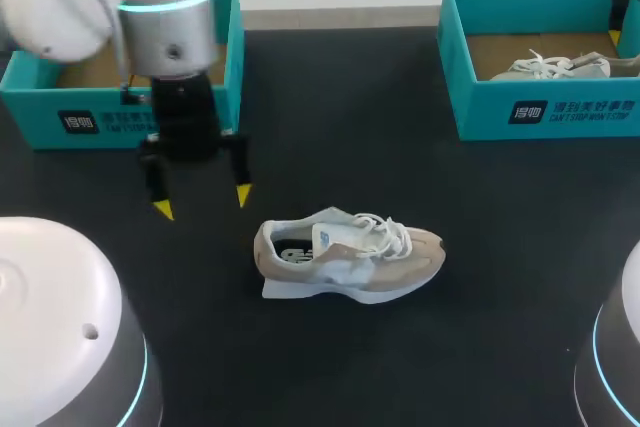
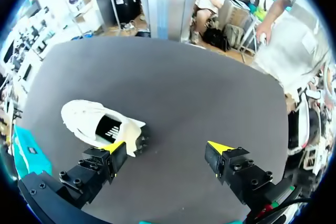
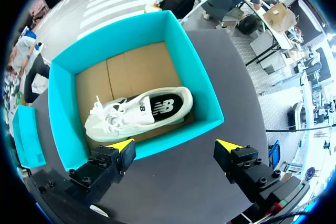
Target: Take the shoe out of the shoebox, open the shoe tongue, remove and reinsert the insole, then place the shoe into the shoebox
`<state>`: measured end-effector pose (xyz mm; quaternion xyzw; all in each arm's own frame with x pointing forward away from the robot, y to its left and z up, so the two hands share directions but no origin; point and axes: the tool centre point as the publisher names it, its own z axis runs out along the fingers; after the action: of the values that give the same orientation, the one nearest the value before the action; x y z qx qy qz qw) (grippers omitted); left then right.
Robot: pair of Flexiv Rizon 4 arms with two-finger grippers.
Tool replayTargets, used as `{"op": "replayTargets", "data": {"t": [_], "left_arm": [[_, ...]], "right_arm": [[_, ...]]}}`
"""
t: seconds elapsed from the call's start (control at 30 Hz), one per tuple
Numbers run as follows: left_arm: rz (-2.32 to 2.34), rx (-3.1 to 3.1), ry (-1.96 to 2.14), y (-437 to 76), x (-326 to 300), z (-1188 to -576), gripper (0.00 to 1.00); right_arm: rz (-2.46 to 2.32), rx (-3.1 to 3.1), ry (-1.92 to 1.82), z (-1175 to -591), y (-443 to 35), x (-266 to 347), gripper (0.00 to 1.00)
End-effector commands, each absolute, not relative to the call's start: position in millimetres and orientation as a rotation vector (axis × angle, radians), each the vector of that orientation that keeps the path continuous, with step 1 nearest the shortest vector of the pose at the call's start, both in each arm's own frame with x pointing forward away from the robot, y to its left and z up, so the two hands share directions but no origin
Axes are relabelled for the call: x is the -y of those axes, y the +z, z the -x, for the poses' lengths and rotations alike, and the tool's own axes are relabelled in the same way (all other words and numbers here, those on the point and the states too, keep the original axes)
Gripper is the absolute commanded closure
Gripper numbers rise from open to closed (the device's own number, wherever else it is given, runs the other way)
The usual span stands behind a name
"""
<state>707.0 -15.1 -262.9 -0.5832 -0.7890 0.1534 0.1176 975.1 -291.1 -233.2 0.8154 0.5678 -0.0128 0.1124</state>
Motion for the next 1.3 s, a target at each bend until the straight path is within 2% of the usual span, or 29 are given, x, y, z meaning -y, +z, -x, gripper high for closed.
{"op": "replayTargets", "data": {"t": [0.03, 0.23, 0.4, 0.6, 0.83, 1.3], "left_arm": [[1.620, 2.438, 0.787, -267.5, 4.2, -710.2, 0.00], [1.587, 2.437, 0.820, -267.5, 2.1, -710.3, 0.00], [1.142, 2.558, 1.122, -284.6, -32.4, -711.3, 0.00], [0.849, 2.668, 1.302, -299.2, -57.7, -703.2, 0.00], [0.469, 2.654, 1.694, -311.0, -80.2, -701.5, 0.00], [-0.014, 2.671, 1.957, -324.5, -116.2, -702.1, 0.00]], "right_arm": [[-2.392, -1.667, -0.035, -974.7, -233.3, 291.4, 0.00], [-2.392, -1.667, -0.035, -974.7, -233.3, 291.4, 0.00], [-2.392, -1.667, -0.035, -974.7, -233.3, 291.4, 0.00], [-2.392, -1.667, -0.035, -974.7, -233.3, 291.4, 0.00], [-2.392, -1.667, -0.035, -974.7, -233.3, 291.4, 0.00], [-2.392, -1.667, -0.035, -974.7, -233.3, 291.4, 0.00]]}}
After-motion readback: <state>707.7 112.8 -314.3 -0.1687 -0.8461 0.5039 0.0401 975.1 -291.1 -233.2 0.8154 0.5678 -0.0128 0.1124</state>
